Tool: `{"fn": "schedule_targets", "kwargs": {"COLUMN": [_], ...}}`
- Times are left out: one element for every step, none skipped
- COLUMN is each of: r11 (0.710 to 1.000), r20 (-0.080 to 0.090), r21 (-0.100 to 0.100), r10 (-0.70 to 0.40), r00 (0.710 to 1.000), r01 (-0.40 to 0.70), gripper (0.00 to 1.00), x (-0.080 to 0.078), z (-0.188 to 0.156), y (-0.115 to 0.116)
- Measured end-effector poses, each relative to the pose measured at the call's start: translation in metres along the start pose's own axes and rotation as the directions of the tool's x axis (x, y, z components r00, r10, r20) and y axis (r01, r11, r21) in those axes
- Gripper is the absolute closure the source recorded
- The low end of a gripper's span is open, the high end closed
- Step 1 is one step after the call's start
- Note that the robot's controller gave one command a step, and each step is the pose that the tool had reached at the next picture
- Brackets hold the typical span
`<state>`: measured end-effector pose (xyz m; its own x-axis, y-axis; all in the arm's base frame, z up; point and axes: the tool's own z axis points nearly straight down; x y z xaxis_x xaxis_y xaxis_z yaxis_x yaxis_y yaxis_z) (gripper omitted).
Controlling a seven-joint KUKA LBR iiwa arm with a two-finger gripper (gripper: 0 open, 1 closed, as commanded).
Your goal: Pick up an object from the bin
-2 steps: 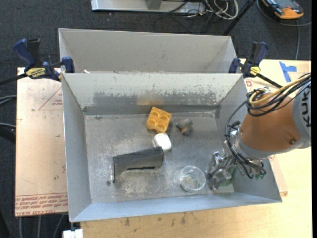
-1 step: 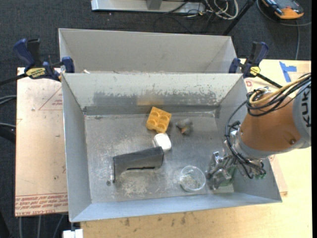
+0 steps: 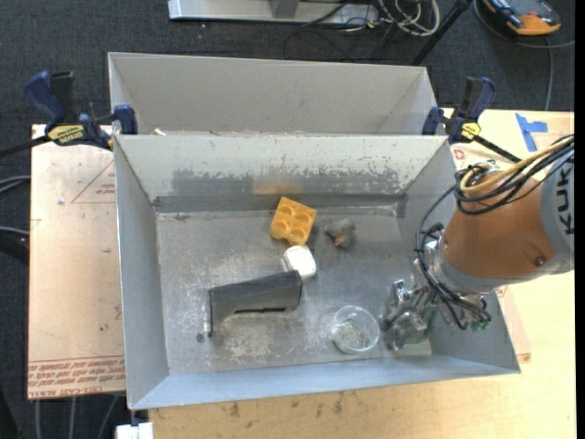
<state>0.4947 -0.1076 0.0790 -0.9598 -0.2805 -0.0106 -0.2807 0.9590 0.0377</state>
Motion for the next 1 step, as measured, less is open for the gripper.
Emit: {"fn": "schedule_targets", "kwargs": {"r11": [1.0], "r20": [0.0], "r21": [0.0], "r10": [0.0], "r00": [1.0], "r01": [0.0], "gripper": [1.0], "x": [0.0], "z": [0.0], "y": [0.0]}}
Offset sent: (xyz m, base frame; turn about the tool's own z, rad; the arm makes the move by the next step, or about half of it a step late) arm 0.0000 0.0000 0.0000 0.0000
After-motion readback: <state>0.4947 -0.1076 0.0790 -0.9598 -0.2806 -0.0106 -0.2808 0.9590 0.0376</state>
